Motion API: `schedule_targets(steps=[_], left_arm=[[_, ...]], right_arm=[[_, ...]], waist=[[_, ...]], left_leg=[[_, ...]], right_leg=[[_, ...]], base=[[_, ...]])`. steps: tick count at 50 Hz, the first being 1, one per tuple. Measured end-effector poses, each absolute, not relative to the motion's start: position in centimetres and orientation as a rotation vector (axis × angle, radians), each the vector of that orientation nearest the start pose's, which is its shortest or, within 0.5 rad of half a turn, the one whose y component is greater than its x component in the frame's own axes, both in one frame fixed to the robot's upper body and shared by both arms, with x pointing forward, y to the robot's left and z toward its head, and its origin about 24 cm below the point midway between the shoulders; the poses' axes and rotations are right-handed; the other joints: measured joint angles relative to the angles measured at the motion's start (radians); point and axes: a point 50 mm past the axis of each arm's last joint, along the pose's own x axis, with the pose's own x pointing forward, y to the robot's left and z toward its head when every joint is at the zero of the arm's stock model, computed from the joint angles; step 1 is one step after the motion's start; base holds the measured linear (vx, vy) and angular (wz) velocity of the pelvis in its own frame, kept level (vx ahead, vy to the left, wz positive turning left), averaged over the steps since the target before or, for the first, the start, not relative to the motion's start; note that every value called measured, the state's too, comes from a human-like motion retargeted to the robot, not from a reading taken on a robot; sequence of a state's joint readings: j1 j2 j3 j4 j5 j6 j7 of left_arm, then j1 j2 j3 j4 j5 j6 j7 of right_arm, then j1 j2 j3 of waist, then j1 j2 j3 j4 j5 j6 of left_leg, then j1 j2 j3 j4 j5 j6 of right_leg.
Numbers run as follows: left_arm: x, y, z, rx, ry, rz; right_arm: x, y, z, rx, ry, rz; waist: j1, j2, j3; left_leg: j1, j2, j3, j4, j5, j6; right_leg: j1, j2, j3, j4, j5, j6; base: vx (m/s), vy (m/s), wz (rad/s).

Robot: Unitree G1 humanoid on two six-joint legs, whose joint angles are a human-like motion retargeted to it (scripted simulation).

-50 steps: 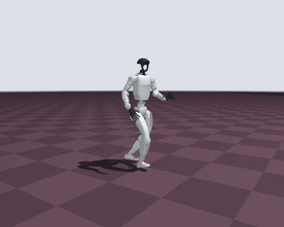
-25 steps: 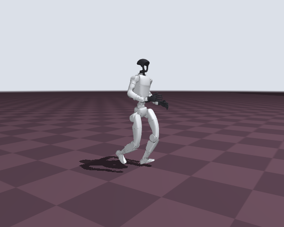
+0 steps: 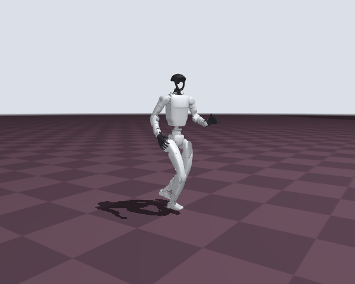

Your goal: Run

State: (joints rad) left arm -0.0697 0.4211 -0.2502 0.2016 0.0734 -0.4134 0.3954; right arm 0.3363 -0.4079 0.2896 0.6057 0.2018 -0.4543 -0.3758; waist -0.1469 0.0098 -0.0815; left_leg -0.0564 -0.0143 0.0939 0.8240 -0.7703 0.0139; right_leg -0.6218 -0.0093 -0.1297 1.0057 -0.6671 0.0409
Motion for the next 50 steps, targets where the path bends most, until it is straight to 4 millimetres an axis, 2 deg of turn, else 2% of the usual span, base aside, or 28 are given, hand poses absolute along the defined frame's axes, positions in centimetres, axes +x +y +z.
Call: schedule_targets(steps=[3,5,7,11,13,16,18,21,23,25,28,30,32,35,38,40,42,45,48,50], left_arm=[[24.3,18.4,4.6,0.401,-0.286,0.040],[23.5,18.3,4.1,0.396,-0.266,0.027],[22.8,18.7,3.7,0.394,-0.240,0.030],[21.3,19.9,2.5,0.402,-0.154,0.065],[20.2,20.8,1.6,0.402,-0.092,0.076],[18.0,22.0,0.2,0.397,0.013,0.071],[16.5,22.6,-0.7,0.392,0.078,0.062],[14.8,23.0,-1.6,0.391,0.141,0.054],[14.4,22.9,-1.7,0.389,0.151,0.059],[14.6,22.7,-1.5,0.395,0.130,0.064],[16.6,22.2,-0.1,0.440,0.022,0.088],[19.3,21.9,1.5,0.488,-0.086,0.125],[21.6,21.7,3.1,0.501,-0.174,0.167],[23.3,20.8,4.7,0.462,-0.262,0.177],[23.2,19.8,5.2,0.425,-0.313,0.126],[22.5,19.2,4.7,0.414,-0.307,0.086],[21.3,19.1,3.4,0.411,-0.247,0.062],[19.2,19.5,0.8,0.414,-0.101,0.044],[16.9,21.1,-1.3,0.429,0.049,0.039],[15.3,22.2,-2.3,0.438,0.138,0.034]], right_arm=[[11.4,-23.7,-8.0,-0.260,0.416,-0.273],[12.7,-23.0,-7.0,-0.225,0.343,-0.264],[14.7,-22.4,-5.4,-0.202,0.246,-0.246],[19.9,-20.7,-1.4,-0.189,0.020,-0.178],[22.4,-19.5,0.8,-0.179,-0.092,-0.135],[24.3,-17.8,3.4,-0.134,-0.201,-0.082],[24.5,-17.0,4.1,-0.105,-0.233,-0.050],[23.8,-16.2,4.1,-0.091,-0.241,-0.001],[23.2,-16.0,3.6,-0.099,-0.225,0.023],[22.2,-15.9,2.5,-0.119,-0.182,0.036],[20.4,-16.7,-0.5,-0.176,-0.049,0.000],[19.1,-17.6,-2.8,-0.209,0.055,-0.056],[17.4,-18.8,-4.7,-0.220,0.156,-0.108],[14.2,-21.1,-6.5,-0.227,0.283,-0.175],[11.9,-22.7,-6.9,-0.240,0.341,-0.233],[11.5,-23.0,-6.6,-0.229,0.333,-0.268],[12.7,-22.6,-5.7,-0.211,0.272,-0.274],[16.4,-21.4,-3.2,-0.199,0.108,-0.243],[21.0,-19.4,0.8,-0.196,-0.109,-0.171],[22.6,-18.2,3.1,-0.179,-0.220,-0.118]], waist=[[0.024,0.030,-0.014],[0.047,0.035,-0.013],[0.078,0.033,0.000],[0.141,0.017,0.040],[0.165,-0.002,0.042],[0.183,-0.065,0.021],[0.202,-0.100,0.001],[0.218,-0.136,-0.030],[0.209,-0.155,-0.041],[0.189,-0.165,-0.040],[0.121,-0.199,-0.025],[0.051,-0.236,-0.021],[0.001,-0.231,-0.021],[-0.019,-0.136,-0.017],[-0.008,-0.010,-0.036],[0.014,0.035,-0.052],[0.044,0.035,-0.049],[0.110,0.021,-0.020],[0.160,-0.024,0.001],[0.175,-0.070,-0.008]], left_leg=[[-0.069,0.069,-0.017,0.201,0.121,-0.036],[-0.128,0.106,-0.017,0.369,0.155,-0.031],[-0.208,0.146,-0.013,0.547,0.120,0.007],[-0.412,0.181,-0.010,0.789,-0.048,0.123],[-0.532,0.156,-0.001,0.780,-0.097,0.168],[-0.630,0.053,0.045,0.580,-0.102,0.193],[-0.635,-0.013,0.074,0.379,-0.087,0.179],[-0.598,-0.114,0.079,0.097,-0.033,0.150],[-0.566,-0.172,0.069,0.024,-0.010,0.153],[-0.545,-0.202,0.064,0.077,-0.028,0.177],[-0.503,-0.258,0.064,0.151,-0.098,0.241],[-0.461,-0.304,0.054,0.108,-0.102,0.248],[-0.371,-0.322,0.036,0.028,-0.102,0.242],[-0.208,-0.234,0.008,-0.049,-0.091,0.155],[-0.145,-0.073,-0.016,0.009,0.022,0.044],[-0.169,0.006,-0.026,0.147,0.113,0.001],[-0.229,0.050,-0.016,0.350,0.131,0.014],[-0.392,0.111,0.000,0.612,0.013,0.084],[-0.560,0.075,0.034,0.552,-0.090,0.152],[-0.624,-0.001,0.065,0.369,-0.097,0.168]], right_leg=[[0.039,0.076,0.003,-0.046,0.021,-0.015],[0.062,0.106,0.008,-0.030,0.001,-0.039],[0.087,0.125,0.015,0.003,-0.055,-0.073],[0.144,0.138,0.043,0.055,-0.186,-0.111],[0.178,0.124,0.059,0.029,-0.201,-0.103],[0.266,0.056,0.081,-0.049,-0.143,-0.042],[0.334,0.016,0.089,-0.109,-0.047,0.018],[0.400,-0.040,0.090,-0.119,0.109,0.103],[0.412,-0.082,0.087,-0.043,0.174,0.135],[0.399,-0.125,0.078,0.095,0.207,0.143],[0.295,-0.240,0.062,0.382,0.175,0.120],[0.157,-0.328,0.076,0.531,0.103,0.085],[0.026,-0.354,0.096,0.554,0.019,0.052],[-0.068,-0.249,0.058,0.362,-0.047,0.024],[-0.051,-0.045,0.025,0.000,-0.018,0.023],[-0.008,0.055,0.034,-0.149,0.022,0.017],[0.040,0.088,0.045,-0.127,-0.005,-0.013],[0.143,0.116,0.057,-0.086,-0.094,-0.059],[0.263,0.080,0.063,-0.127,-0.117,-0.039],[0.333,0.023,0.058,-0.149,-0.085,0.003]], base=[[-0.02,-0.07,-0.17],[-0.04,-0.05,-0.09],[0.00,0.00,0.00],[-0.02,0.00,0.10],[-0.04,0.01,0.31],[0.02,0.04,0.48],[0.08,0.07,0.26],[0.06,0.08,0.21],[0.01,0.06,0.24],[0.00,0.00,0.00],[-0.05,0.01,0.24],[-0.07,-0.01,0.48],[0.02,0.02,-0.16],[0.10,-0.01,-0.75],[0.08,-0.06,-0.66],[0.00,-0.07,-0.37],[-0.02,-0.03,-0.10],[0.00,0.00,0.00],[0.01,0.01,0.33],[0.03,0.04,0.58]])
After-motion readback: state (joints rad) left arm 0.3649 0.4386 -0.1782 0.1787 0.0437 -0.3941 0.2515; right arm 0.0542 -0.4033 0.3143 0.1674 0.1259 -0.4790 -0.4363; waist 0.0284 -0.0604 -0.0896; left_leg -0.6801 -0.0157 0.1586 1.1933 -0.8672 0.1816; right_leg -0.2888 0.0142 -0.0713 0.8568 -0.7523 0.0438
